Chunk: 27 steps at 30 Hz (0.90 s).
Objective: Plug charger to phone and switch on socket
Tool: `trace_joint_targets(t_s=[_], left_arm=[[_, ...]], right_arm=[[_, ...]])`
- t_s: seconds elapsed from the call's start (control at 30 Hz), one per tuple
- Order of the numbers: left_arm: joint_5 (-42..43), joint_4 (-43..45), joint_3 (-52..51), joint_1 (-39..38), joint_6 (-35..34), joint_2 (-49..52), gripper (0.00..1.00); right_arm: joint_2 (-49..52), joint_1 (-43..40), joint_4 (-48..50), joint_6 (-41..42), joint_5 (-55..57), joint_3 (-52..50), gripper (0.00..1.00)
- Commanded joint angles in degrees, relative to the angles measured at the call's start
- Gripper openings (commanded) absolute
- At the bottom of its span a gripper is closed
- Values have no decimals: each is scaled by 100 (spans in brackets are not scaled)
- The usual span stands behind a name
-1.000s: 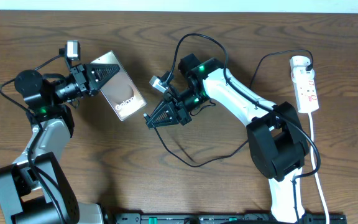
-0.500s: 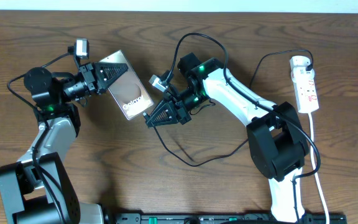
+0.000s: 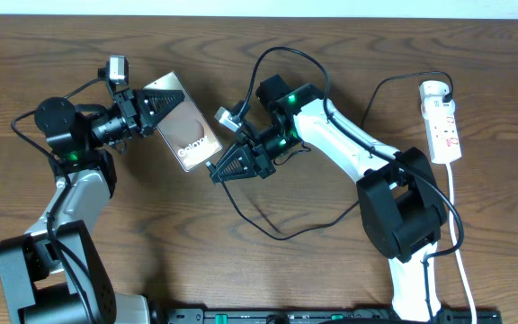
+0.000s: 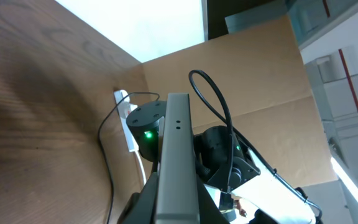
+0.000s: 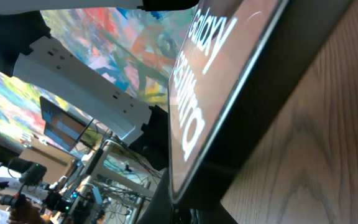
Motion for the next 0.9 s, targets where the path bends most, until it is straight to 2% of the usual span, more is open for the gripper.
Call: trace_joint_targets(t_s=[0.0,0.87], left_arm=[[111,55,120,-2,116,-83,7],[63,33,109,-9,188,-83,7]], right_arm=[[-66,48,17,87,-87,-20,1],[-66,50,66,197,20,-20,1]])
